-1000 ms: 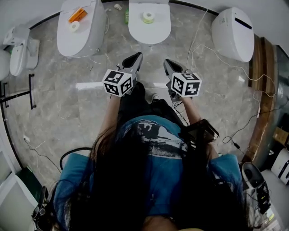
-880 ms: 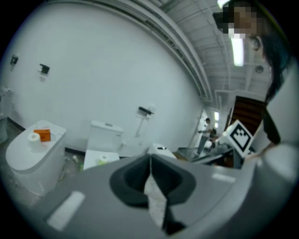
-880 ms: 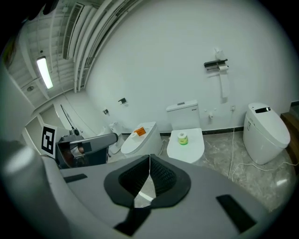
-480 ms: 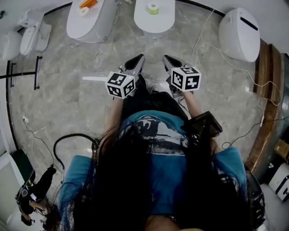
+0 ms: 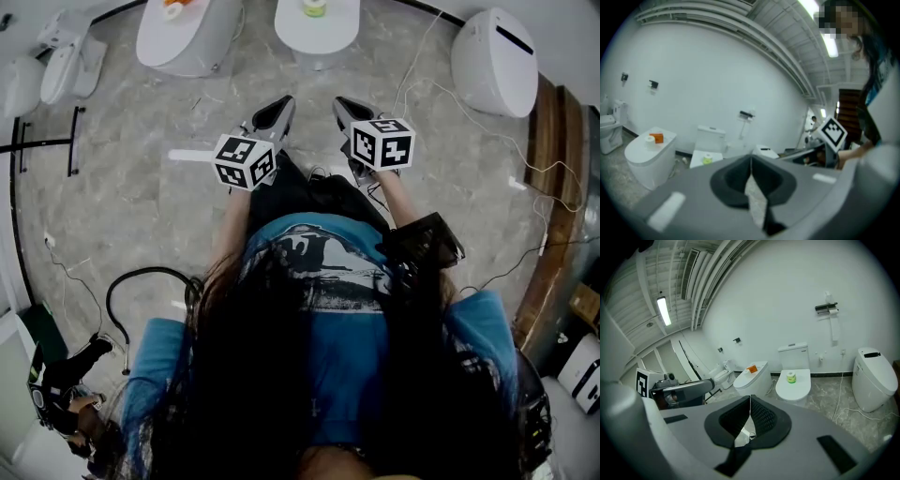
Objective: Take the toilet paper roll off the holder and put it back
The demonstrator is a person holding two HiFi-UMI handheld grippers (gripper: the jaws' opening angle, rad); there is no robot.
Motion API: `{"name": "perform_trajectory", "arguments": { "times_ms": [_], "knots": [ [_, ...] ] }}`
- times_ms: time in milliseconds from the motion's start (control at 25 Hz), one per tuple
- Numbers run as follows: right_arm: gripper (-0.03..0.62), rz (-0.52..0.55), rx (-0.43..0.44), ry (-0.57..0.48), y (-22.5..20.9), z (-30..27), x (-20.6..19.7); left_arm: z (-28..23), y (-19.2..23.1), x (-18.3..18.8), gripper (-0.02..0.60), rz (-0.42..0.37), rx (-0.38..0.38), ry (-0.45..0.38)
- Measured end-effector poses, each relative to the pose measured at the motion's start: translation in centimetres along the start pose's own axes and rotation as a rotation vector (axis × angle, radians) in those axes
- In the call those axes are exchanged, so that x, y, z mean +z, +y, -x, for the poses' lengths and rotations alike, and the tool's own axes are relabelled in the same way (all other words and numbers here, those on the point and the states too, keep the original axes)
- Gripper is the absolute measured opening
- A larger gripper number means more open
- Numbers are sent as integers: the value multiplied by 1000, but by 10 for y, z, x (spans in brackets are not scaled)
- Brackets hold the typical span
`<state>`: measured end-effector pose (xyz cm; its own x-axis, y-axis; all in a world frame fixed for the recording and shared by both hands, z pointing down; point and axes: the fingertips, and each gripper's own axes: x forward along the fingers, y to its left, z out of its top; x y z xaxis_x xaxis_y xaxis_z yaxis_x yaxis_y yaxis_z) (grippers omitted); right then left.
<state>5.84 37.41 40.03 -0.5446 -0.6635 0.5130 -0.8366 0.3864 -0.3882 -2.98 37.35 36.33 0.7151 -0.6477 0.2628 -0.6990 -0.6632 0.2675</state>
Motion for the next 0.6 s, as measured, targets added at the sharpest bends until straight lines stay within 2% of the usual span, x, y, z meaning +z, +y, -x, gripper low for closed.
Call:
{"name": "perform_trajectory", "arguments": {
  "times_ms": [600],
  "knots": [
    [18,6,-2,-6,3,0,-12,14,-2,-5,0,-38,7,-12]
  ]
}}
